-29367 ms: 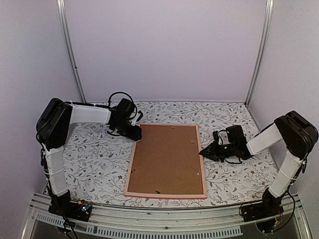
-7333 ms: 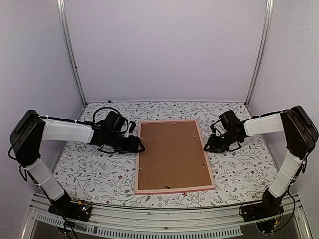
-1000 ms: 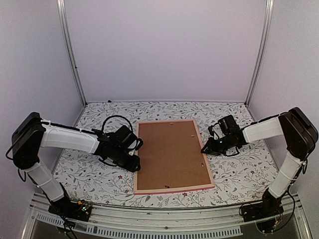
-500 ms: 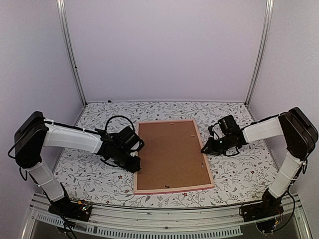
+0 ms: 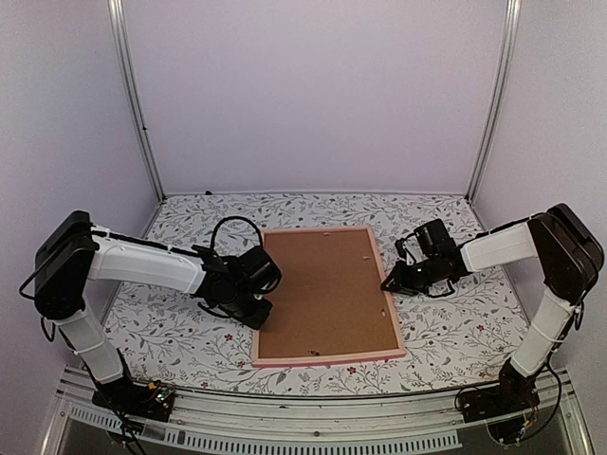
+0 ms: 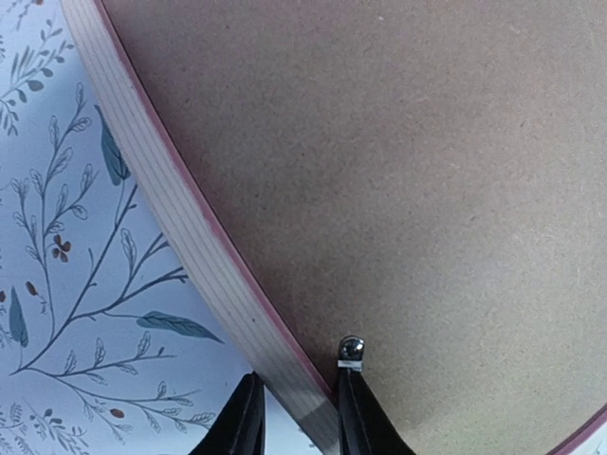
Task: Put the photo into the frame
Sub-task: Press the fastener onto the backboard.
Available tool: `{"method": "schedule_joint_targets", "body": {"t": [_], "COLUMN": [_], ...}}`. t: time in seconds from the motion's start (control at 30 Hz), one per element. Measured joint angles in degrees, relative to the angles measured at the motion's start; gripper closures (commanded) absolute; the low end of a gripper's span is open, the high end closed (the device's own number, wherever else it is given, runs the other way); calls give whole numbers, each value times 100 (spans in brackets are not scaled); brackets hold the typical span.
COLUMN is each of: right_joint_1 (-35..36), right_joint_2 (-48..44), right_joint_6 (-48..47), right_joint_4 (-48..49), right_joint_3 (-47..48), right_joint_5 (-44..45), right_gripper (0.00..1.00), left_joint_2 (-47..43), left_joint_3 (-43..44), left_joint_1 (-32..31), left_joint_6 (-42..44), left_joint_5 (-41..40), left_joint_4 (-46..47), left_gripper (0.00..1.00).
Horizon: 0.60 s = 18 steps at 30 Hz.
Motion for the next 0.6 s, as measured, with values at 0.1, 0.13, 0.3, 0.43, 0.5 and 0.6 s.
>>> {"method": "schedule_joint_targets", "body": {"t": [0.1, 0.13, 0.3, 0.43, 0.5, 0.6], "right_joint_1": [0, 0, 0, 0, 0, 0], "right_joint_2": [26, 33, 37, 37, 37, 39], "right_joint_6": [17, 22, 24, 26, 26, 33], "right_joint_4": [59, 72, 83, 87, 90, 94], "right_joint_3": [0, 0, 0, 0, 0, 0], "right_joint_5": [-35, -42, -57, -59, -59, -59], "right_gripper": [90, 90, 90, 90, 90, 90], "left_joint_2": [7, 7, -15, -74, -111, -155], "left_joint_3": [20, 24, 26, 33, 33, 33], "left_joint_1": [-9, -9, -7, 9, 15, 42], "left_joint_6": [11, 17, 136, 192, 201, 170], "left_joint_5": [-138, -149, -63, 94, 149, 243], "left_joint_4": [-22, -24, -26, -20, -9, 48], "left_gripper": [73, 72, 64, 58, 56, 55]}}
